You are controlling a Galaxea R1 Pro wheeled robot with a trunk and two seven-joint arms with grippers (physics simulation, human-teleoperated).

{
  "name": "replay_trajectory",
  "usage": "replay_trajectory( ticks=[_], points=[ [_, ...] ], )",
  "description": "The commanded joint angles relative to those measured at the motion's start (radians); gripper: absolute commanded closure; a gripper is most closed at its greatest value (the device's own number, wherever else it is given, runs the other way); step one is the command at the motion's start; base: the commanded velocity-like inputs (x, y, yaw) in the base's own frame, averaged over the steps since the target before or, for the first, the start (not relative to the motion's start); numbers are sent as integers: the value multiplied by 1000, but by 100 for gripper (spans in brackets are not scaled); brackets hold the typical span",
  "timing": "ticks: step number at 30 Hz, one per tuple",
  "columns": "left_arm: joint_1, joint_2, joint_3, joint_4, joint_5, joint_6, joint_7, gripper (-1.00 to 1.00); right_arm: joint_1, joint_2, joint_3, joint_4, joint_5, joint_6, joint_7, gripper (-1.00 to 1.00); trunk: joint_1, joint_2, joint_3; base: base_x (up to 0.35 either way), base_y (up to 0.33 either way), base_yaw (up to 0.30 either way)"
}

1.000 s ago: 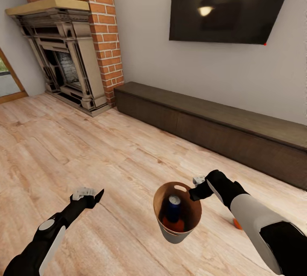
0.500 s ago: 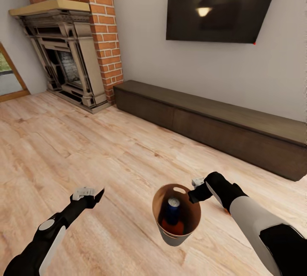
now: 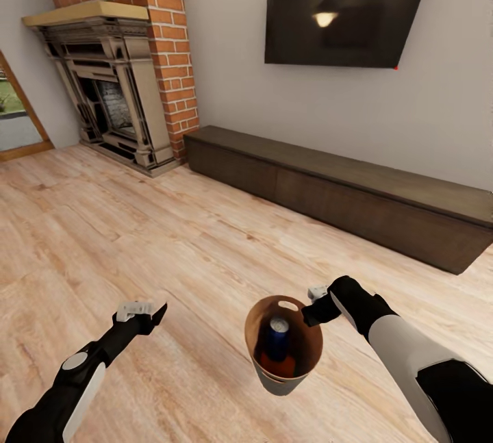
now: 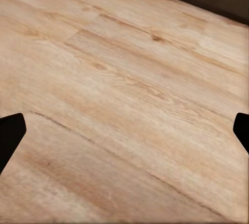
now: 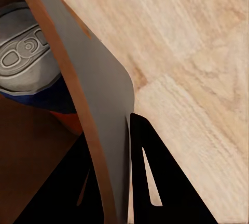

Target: Put the three can of soda from the living room inside the tash can in the kitchen.

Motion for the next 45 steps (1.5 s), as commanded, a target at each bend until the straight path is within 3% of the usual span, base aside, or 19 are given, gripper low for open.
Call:
replay_trajectory(
  ticks=[1,6,13,22,45],
  points=[
    [0,0,0,0,0,0,0,-100,0,0,-5,0,-26,7,8,100,0,0,0,-96,-24,0],
    [0,0,0,1,0,0,1,-100,0,0,-10,0,-27,10,7,100,0,0,0,-32,-8,-61],
    [0,0,0,2,0,0,1,-100,0,0,-60,0,-27,13,-12,100,0,0,2,-4,-1,-217],
    [0,0,0,2,-2,0,3,-100,0,0,-64,0,-29,14,-67,100,0,0,2,0,0,-249],
    [0,-2,0,3,-2,0,3,-100,0,0,-65,0,-29,16,-72,100,0,0,2,0,0,-252]
  ],
)
